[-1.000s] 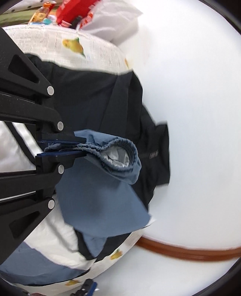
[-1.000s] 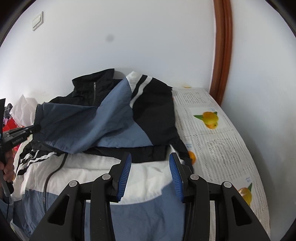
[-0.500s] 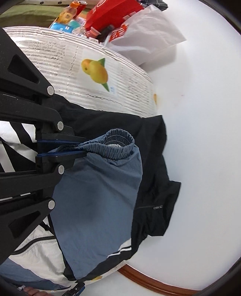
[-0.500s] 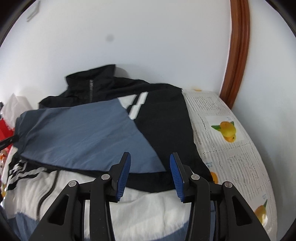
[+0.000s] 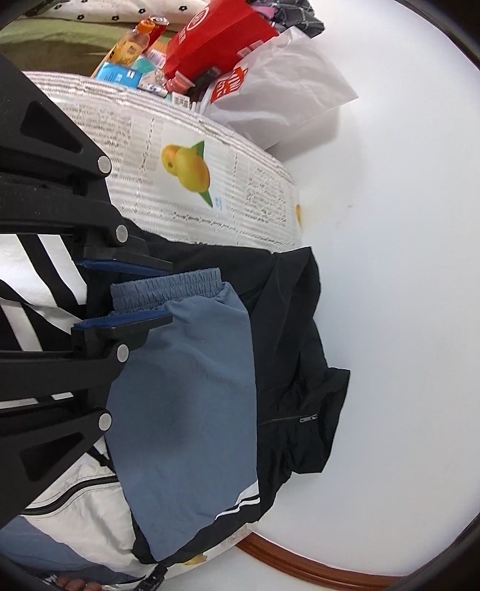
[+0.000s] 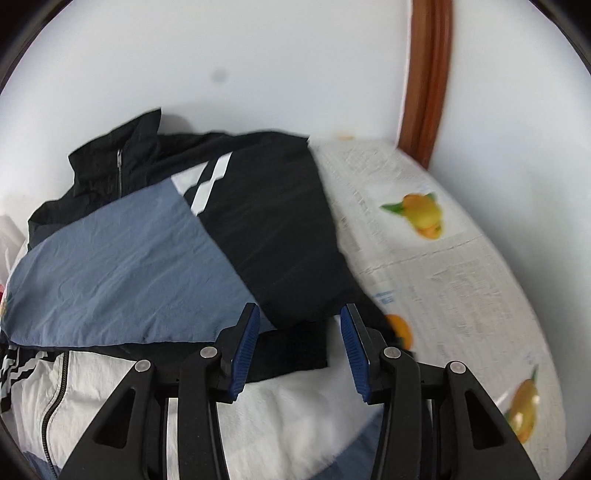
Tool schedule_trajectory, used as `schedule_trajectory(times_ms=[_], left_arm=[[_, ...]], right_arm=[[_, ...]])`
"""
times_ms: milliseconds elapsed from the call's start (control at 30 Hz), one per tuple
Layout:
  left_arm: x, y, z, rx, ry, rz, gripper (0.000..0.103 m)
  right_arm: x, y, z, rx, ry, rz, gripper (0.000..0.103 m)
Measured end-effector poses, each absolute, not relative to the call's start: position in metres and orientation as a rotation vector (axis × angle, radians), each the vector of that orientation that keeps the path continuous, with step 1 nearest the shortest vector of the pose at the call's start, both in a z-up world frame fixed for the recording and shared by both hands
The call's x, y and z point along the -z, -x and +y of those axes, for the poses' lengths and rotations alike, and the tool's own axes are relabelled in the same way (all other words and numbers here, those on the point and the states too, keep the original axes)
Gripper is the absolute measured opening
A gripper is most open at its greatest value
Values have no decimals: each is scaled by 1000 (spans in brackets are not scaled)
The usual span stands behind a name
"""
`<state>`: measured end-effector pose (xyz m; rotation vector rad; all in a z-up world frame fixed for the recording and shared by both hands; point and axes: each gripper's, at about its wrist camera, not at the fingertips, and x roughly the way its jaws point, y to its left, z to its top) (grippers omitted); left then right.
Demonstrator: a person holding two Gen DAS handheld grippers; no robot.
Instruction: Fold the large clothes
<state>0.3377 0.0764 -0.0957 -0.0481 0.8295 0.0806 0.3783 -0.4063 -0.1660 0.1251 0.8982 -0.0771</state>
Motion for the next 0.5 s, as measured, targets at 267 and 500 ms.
schedule_trajectory(times_ms=[267,500], left_arm=[[72,-291,87,-49,31,783,19],[64,-240,105,-19,70,800,19]], right_arm=[[137,-327,-424,45,-86,904,45],[136,-264,-450,53,-98,943,45]])
